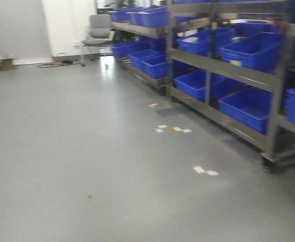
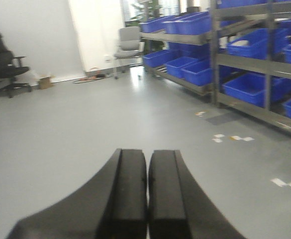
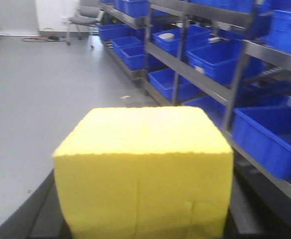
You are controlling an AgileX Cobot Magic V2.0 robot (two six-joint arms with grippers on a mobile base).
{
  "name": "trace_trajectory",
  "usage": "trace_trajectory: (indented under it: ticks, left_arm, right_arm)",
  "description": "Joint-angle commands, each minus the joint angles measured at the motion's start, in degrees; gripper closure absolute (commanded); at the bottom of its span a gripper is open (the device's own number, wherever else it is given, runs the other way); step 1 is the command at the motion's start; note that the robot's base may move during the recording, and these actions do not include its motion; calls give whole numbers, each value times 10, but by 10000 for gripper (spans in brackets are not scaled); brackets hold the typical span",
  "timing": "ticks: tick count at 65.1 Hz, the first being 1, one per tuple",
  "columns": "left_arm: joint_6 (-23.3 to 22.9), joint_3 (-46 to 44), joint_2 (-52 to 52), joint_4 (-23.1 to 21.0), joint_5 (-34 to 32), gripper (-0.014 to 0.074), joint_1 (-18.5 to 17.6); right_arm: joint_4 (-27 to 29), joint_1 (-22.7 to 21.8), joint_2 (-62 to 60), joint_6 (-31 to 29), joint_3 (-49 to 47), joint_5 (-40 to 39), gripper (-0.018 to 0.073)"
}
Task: Place yellow foam block on left shelf second layer
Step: 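Drive the base down the aisle toward the blue bin shelves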
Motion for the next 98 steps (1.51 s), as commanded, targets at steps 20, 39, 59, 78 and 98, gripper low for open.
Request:
trace_trajectory:
  ticks: [20, 39, 59, 78, 98]
  left_arm:
    - [-3, 14, -12, -4, -47, 460, -1]
    - [-3, 14, -12, -4, -47, 460, -1]
    - [-3, 14, -12, -4, -47, 460, -1]
    - [-3, 14, -12, -4, -47, 460, -1]
    - [-3, 14, -12, -4, -47, 460, -1]
  right_arm:
    - [0, -4, 6, -2, -16, -54, 84]
    - [0, -4, 6, -2, -16, -54, 84]
    - [0, -4, 6, -2, -16, -54, 84]
    - [0, -4, 6, -2, -16, -54, 84]
    - [0, -4, 6, -2, -16, -54, 84]
